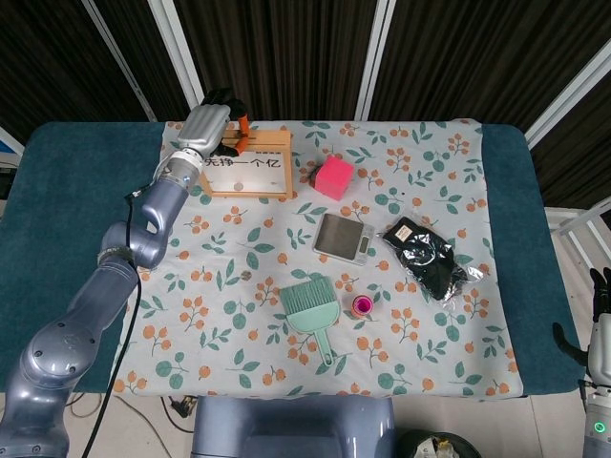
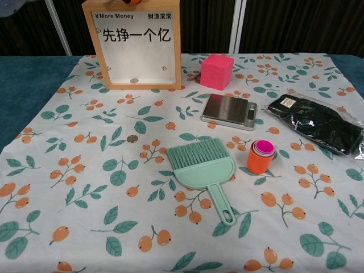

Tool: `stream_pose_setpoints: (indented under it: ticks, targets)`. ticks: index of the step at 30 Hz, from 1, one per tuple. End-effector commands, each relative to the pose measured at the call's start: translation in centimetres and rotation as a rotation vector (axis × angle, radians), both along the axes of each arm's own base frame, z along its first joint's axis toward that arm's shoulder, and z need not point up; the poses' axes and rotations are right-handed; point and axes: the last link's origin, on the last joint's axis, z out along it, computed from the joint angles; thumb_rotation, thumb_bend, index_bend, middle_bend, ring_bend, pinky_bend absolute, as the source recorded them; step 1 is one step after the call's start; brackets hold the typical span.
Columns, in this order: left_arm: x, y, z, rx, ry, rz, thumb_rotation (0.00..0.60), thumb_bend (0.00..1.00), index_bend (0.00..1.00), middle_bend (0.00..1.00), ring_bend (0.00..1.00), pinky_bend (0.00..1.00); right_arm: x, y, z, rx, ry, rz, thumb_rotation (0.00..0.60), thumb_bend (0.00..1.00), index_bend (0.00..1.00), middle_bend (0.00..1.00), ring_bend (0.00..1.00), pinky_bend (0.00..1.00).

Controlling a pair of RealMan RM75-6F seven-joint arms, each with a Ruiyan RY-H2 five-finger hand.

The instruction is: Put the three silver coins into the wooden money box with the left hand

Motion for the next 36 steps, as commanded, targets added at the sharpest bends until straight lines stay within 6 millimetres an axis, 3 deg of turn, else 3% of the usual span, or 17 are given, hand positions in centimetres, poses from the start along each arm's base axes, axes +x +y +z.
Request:
stream_pose_setpoints:
  ticks: [1, 18, 36]
  targets:
    - [0.00, 0.01, 0.00, 0.000, 0.004, -0.001, 0.600, 0.49, 0.56, 0.23, 0.00, 0.00, 0.01, 0.02, 0.00, 0.000, 0.000, 0.000, 0.600, 0.36, 0.03, 0.02, 0.02, 0.00]
    - [0.23, 0.03, 0.08, 0.009, 0.032, -0.019, 0.600, 0.49, 0.50, 0.21, 0.00, 0.00, 0.00, 0.00, 0.05, -0.004, 0.001, -0.005, 0.600, 0.36, 0.03, 0.02, 0.02, 0.00]
    - [0.27, -0.01, 0.50, 0.038, 0.063, -0.044, 0.600, 0.42, 0.45, 0.19, 0.00, 0.00, -0.03, 0.01, 0.15, -0.007, 0.006, -0.013, 0.600, 0.36, 0.03, 0.02, 0.02, 0.00]
